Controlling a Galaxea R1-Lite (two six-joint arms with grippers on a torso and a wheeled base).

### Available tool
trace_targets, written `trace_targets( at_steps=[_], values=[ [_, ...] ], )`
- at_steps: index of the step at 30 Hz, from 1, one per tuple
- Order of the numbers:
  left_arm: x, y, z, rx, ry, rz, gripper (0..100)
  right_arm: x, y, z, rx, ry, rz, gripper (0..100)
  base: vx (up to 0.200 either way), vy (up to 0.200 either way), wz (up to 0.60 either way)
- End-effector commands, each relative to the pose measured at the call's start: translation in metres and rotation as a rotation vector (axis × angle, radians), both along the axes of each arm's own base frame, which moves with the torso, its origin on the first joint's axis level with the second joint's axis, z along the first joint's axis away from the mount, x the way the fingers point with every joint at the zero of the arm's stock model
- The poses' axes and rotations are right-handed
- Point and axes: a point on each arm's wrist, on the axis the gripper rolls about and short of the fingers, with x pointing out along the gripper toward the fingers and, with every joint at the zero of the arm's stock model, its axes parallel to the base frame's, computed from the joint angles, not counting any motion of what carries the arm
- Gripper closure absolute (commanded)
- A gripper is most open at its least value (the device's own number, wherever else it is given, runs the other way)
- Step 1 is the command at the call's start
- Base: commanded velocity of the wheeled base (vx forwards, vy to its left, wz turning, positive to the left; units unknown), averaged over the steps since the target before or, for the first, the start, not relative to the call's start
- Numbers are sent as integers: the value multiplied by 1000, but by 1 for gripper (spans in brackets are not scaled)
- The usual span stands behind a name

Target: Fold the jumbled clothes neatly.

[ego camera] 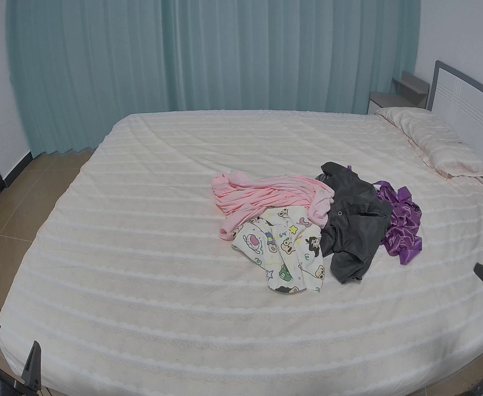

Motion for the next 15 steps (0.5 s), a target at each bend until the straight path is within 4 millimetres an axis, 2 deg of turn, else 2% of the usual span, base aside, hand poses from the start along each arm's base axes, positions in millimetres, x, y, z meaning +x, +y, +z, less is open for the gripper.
trace_targets(
  at_steps=[1,5,6,7,8,9,11,12,15],
  values=[
    [1,0,-5,0,13,1,0,152,54,-63,242,479,98,0,0,0,0],
    [1,0,-5,0,13,1,0,194,67,-95,253,498,89,0,0,0,0],
    [1,0,-5,0,13,-1,0,202,69,-104,249,513,85,0,0,0,0],
    [1,0,-5,0,13,-1,0,202,69,-104,249,513,85,0,0,0,0],
    [1,0,-5,0,13,1,0,214,73,-120,243,543,84,0,0,0,0],
    [1,0,-5,0,13,1,0,214,73,-120,243,543,84,0,0,0,0],
    [1,0,-5,0,13,1,0,238,81,-143,234,576,81,0,0,0,0],
    [1,0,-5,0,13,1,0,238,81,-143,234,576,81,0,0,0,0],
    [1,0,-5,0,13,1,0,264,92,-169,212,607,75,0,0,0,0]
  ],
)
